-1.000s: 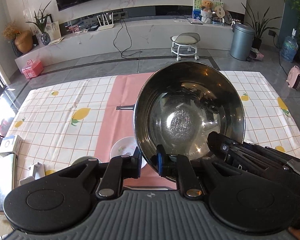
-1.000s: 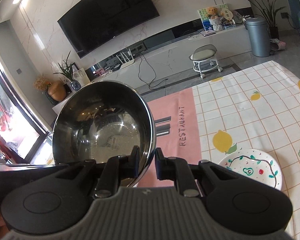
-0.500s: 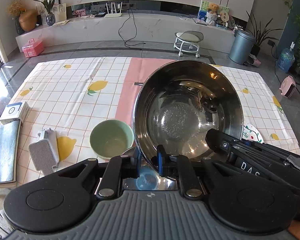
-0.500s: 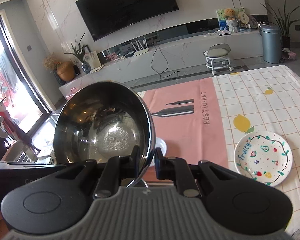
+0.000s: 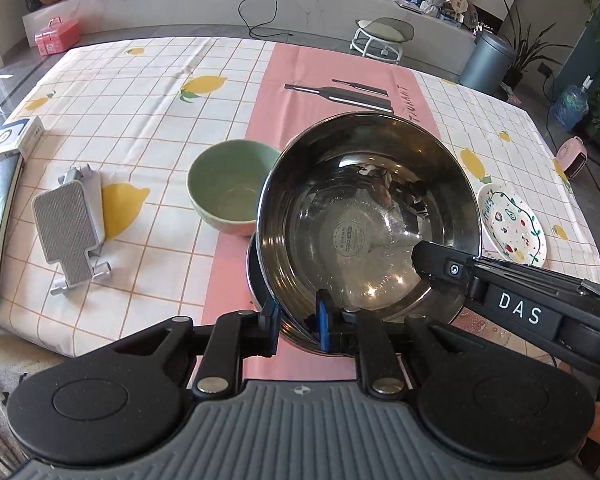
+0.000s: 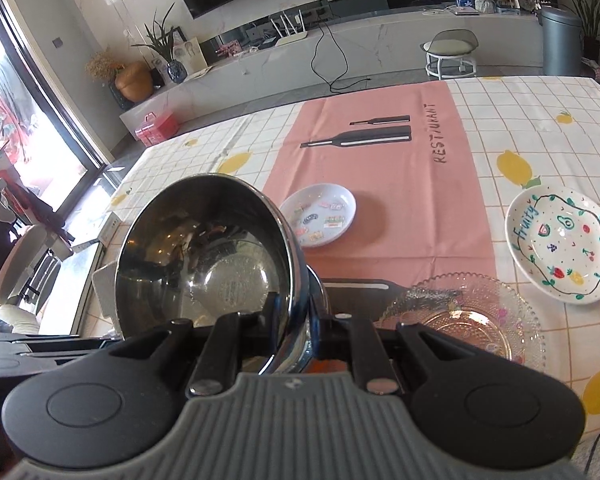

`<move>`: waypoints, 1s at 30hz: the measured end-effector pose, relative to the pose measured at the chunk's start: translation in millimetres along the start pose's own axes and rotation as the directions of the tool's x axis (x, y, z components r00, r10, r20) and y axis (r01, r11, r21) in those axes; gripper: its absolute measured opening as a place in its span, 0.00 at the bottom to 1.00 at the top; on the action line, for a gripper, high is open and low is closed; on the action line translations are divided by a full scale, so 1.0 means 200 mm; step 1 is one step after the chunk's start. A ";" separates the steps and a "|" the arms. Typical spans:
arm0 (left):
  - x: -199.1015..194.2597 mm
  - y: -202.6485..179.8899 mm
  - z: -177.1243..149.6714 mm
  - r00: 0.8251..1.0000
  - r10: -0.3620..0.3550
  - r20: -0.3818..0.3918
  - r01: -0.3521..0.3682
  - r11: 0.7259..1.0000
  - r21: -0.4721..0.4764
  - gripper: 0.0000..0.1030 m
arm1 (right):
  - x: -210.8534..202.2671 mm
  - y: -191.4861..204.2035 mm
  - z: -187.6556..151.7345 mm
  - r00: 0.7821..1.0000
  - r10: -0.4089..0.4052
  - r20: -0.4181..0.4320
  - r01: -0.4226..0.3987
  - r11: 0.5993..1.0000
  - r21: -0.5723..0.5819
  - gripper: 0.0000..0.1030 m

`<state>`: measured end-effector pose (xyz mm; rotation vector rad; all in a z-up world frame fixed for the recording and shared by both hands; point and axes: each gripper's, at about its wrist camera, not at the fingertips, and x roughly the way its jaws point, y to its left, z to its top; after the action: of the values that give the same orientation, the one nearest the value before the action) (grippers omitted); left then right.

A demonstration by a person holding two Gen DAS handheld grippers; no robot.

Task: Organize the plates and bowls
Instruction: 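Lift the blue bowl with the right gripper toward the orange bowl, then lower the blue bowl into the orange bowl and open the right gripper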

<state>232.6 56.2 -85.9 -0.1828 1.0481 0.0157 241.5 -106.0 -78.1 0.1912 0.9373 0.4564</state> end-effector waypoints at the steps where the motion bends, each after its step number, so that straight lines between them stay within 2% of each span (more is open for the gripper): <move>1: 0.01 0.01 0.00 1.000 -0.001 -0.003 0.001 1.000 0.000 0.20 | 0.01 0.00 0.00 1.000 -0.004 -0.006 0.004 1.000 -0.005 0.13; 10: 0.06 0.05 -0.07 0.999 0.031 -0.007 -0.031 0.999 0.021 0.21 | 0.10 0.01 -0.03 0.999 -0.028 -0.046 0.027 0.999 -0.031 0.13; 16: 0.06 0.05 -0.07 1.000 0.023 0.019 -0.024 0.999 0.044 0.23 | 0.13 0.04 -0.04 0.997 -0.070 -0.027 0.068 0.995 -0.072 0.15; 17: 0.06 0.05 -0.08 0.999 0.018 0.033 -0.020 0.998 0.063 0.23 | 0.13 0.04 -0.04 0.997 -0.076 -0.023 0.074 0.995 -0.071 0.16; 21: 0.07 0.06 -0.10 0.998 -0.005 0.065 0.000 0.998 0.069 0.23 | 0.13 0.07 -0.06 0.996 -0.086 0.015 0.087 0.990 -0.113 0.37; 23: 0.07 0.08 -0.10 0.997 -0.025 0.077 0.020 0.998 0.061 0.24 | 0.13 0.09 -0.06 0.988 -0.138 0.064 0.146 0.979 -0.143 0.43; 25: 0.08 0.10 -0.11 0.995 -0.041 0.092 0.037 0.998 0.047 0.24 | 0.12 0.08 -0.06 0.985 -0.147 0.095 0.160 0.976 -0.147 0.45; 30: 0.09 0.15 -0.10 0.988 -0.067 0.140 0.069 0.998 -0.010 0.24 | 0.14 0.00 -0.04 0.988 -0.120 0.097 0.126 0.990 -0.063 0.46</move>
<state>221.2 81.3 -116.4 -0.2283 0.9015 -0.0252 249.9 -93.1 -103.4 0.0903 0.8360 0.3622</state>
